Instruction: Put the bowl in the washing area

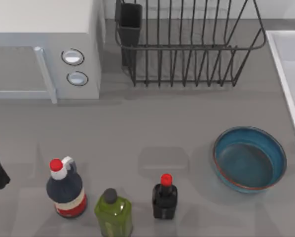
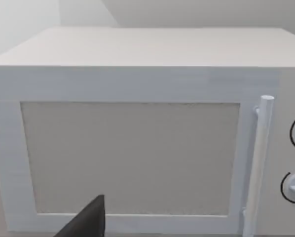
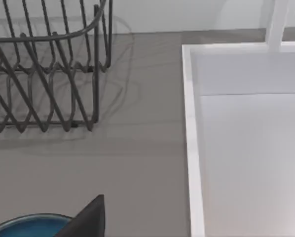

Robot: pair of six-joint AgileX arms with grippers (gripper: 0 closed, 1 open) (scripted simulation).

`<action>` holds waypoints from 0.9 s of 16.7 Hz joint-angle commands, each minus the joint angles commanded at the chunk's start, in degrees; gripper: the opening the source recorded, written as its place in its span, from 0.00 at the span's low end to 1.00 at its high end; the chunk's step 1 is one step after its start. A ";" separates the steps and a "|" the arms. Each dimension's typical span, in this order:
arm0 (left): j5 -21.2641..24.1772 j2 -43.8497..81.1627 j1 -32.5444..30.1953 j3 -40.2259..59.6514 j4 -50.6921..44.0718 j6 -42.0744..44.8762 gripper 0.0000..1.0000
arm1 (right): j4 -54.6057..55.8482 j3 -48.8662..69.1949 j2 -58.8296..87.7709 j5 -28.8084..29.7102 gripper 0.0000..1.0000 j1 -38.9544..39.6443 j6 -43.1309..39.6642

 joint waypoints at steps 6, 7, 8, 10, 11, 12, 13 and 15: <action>0.00 0.00 0.00 0.00 0.00 0.00 1.00 | -23.26 25.84 36.36 0.19 1.00 4.59 5.11; 0.00 0.00 0.00 0.00 0.00 0.00 1.00 | -27.11 29.84 42.19 0.19 1.00 5.38 5.92; 0.00 0.00 0.00 0.00 0.00 0.00 1.00 | -30.78 33.65 47.61 0.17 1.00 6.15 6.71; 0.00 0.00 0.00 0.00 0.00 0.00 1.00 | -37.48 40.74 57.10 0.12 1.00 7.58 8.14; 0.00 0.00 0.00 0.00 0.00 0.00 1.00 | -40.44 44.02 61.19 0.09 1.00 8.23 8.77; 0.00 0.00 0.00 0.00 0.00 0.00 1.00 | -43.09 47.03 64.87 0.06 1.00 8.82 9.34; 0.00 0.00 0.00 0.00 0.00 0.00 1.00 | -45.43 49.74 68.14 0.04 1.00 9.36 9.84; 0.00 0.00 0.00 0.00 0.00 0.00 1.00 | -49.06 54.10 73.29 0.00 1.00 10.22 10.60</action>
